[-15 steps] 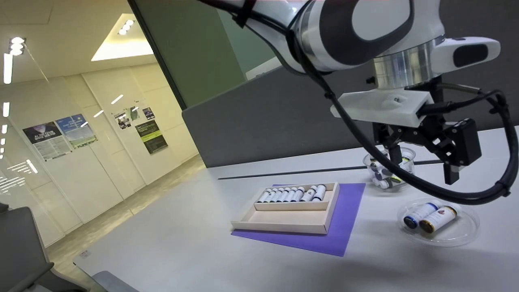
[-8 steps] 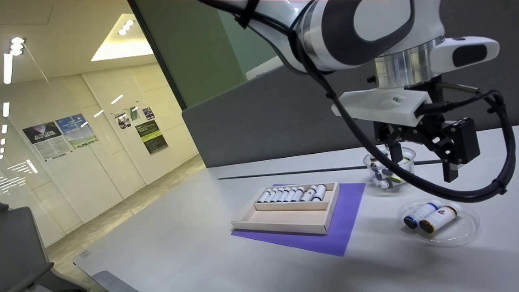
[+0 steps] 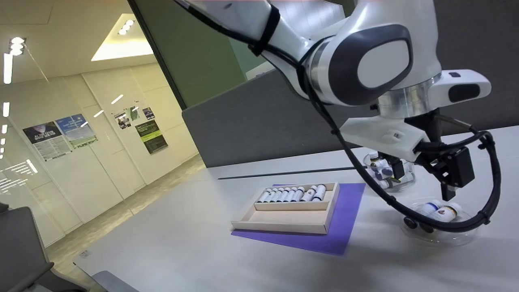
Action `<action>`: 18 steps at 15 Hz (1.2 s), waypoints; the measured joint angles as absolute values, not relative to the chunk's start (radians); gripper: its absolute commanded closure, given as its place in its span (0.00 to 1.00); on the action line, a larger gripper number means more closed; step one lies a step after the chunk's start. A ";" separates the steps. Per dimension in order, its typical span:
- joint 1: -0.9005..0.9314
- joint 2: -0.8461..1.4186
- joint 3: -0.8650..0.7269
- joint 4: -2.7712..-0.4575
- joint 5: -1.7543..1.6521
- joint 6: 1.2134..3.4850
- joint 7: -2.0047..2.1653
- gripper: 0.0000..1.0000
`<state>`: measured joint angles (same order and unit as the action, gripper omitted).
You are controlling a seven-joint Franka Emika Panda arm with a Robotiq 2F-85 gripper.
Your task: Pick up one bottle from the clear lid and place it on the bottom part of the tray
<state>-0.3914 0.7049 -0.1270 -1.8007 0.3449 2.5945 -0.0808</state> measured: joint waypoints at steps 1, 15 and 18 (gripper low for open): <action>-0.391 0.722 -0.123 -1.791 0.345 2.601 -0.080 0.00; -0.388 0.839 -0.108 -1.696 0.338 2.604 -0.064 0.00; -0.386 0.838 -0.106 -1.689 0.335 2.595 -0.064 0.00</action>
<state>-0.3856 0.8377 -0.1058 -1.6892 0.3348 2.5951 -0.0641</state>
